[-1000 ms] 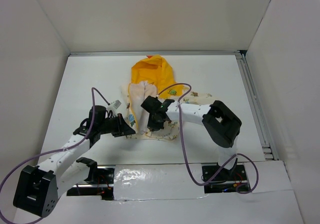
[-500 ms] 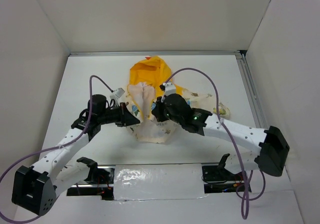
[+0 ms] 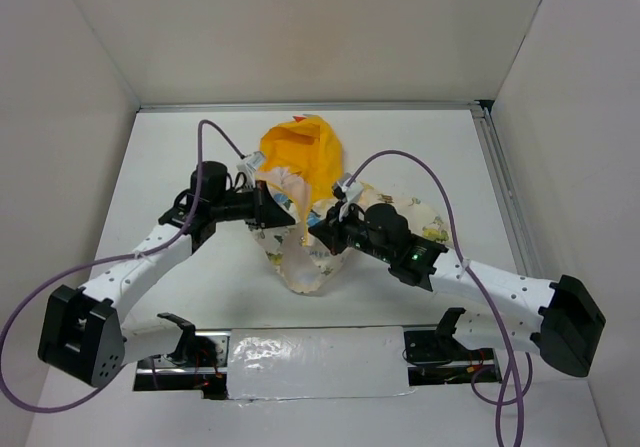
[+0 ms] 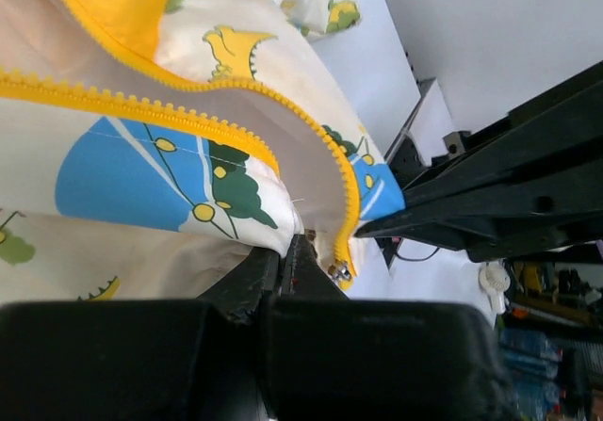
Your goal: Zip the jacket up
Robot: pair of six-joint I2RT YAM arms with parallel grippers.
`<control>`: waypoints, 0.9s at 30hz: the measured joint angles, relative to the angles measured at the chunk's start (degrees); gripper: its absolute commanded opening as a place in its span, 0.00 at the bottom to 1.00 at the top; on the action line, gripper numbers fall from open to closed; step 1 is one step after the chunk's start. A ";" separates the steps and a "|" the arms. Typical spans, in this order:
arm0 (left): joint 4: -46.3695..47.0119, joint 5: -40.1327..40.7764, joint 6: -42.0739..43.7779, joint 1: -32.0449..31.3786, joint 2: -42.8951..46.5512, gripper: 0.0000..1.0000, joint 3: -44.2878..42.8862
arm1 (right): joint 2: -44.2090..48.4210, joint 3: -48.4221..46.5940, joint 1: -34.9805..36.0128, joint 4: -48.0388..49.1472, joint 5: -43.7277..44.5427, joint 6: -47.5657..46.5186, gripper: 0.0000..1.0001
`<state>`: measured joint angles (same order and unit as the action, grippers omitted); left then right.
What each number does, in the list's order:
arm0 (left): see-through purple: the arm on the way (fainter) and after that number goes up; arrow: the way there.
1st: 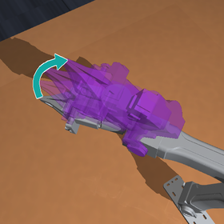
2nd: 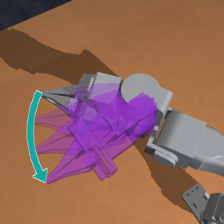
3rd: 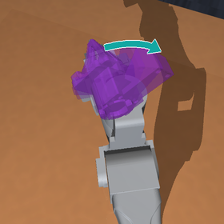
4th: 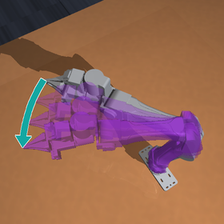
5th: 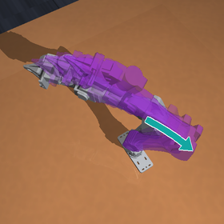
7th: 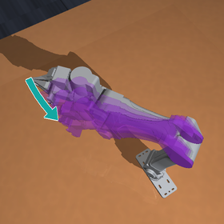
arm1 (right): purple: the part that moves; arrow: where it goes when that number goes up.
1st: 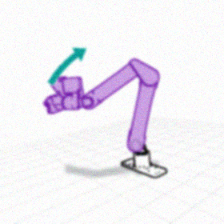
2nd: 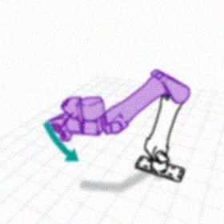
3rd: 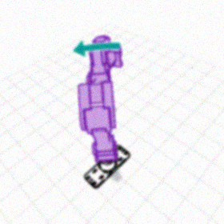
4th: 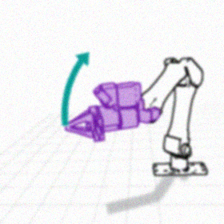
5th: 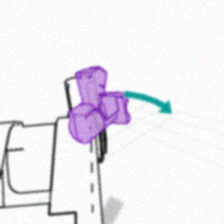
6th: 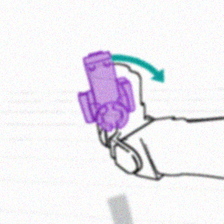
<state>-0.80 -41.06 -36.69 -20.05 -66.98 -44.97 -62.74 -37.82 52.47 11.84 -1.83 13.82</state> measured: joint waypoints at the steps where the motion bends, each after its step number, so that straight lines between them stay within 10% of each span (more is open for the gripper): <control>1: 0.20 -0.02 0.33 -0.59 -1.05 0.00 -0.31 | 0.00 0.00 -0.04 0.46 -0.02 0.02 0.00; 27: -9.77 8.07 2.23 -12.55 9.27 0.00 1.51 | 4.92 9.81 3.69 13.77 21.09 -0.48 0.00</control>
<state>-10.57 -32.99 -34.46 -32.60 -57.71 -43.46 -57.82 -28.01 56.16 25.61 19.27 13.34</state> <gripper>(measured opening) 0.041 0.009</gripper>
